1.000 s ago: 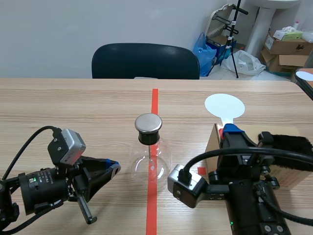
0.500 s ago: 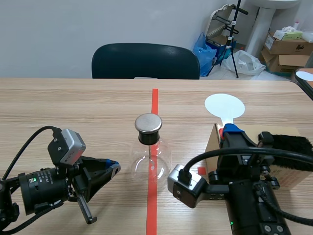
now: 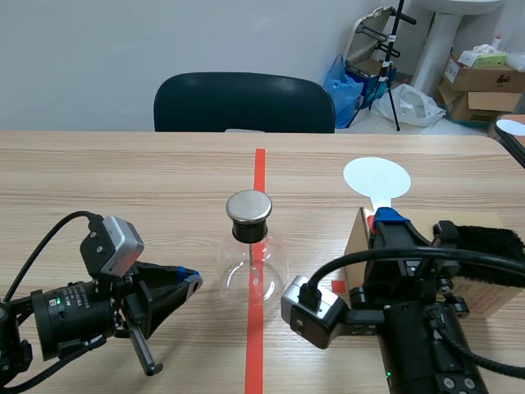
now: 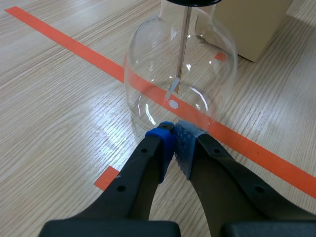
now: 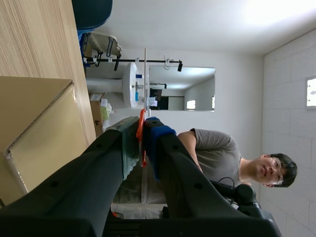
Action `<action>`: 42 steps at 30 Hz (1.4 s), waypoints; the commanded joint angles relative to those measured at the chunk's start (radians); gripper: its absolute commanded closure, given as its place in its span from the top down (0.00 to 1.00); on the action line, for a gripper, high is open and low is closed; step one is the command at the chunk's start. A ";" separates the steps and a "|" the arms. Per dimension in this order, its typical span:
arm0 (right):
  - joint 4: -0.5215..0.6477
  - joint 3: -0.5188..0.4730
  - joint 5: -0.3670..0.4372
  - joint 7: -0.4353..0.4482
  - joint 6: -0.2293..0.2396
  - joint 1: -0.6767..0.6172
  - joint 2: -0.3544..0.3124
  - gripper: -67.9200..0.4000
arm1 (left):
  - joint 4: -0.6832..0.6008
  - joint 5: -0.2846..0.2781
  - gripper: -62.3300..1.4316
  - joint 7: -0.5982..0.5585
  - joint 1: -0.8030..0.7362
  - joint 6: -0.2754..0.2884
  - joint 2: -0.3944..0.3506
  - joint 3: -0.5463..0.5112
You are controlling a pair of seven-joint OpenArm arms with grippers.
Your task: Do the electroscope experiment
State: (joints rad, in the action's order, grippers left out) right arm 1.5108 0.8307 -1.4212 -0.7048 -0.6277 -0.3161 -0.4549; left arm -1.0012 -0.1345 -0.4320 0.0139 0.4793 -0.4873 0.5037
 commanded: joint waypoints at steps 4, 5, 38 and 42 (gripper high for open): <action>0.013 -0.013 -0.008 0.000 -0.008 0.014 -0.002 0.02 | -0.024 -0.010 0.07 -0.018 0.003 0.003 0.005 -0.005; 0.013 -0.013 -0.008 0.000 -0.012 0.014 -0.002 0.02 | -0.024 -0.010 0.07 -0.018 0.003 0.003 0.005 -0.005; 0.092 -0.784 0.176 0.801 -0.155 -0.370 0.308 0.02 | -0.187 -0.010 0.07 -0.134 -0.205 0.045 -0.083 -0.135; 0.061 -0.905 0.227 0.967 -0.155 -0.377 0.369 0.02 | -0.349 -0.010 0.07 -0.166 -0.381 0.135 -0.154 -0.239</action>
State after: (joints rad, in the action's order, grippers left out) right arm 1.5806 -0.0704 -1.2060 0.2577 -0.7254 -0.6983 -0.0792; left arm -1.3193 -0.1322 -0.5827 -0.3428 0.6048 -0.6296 0.2714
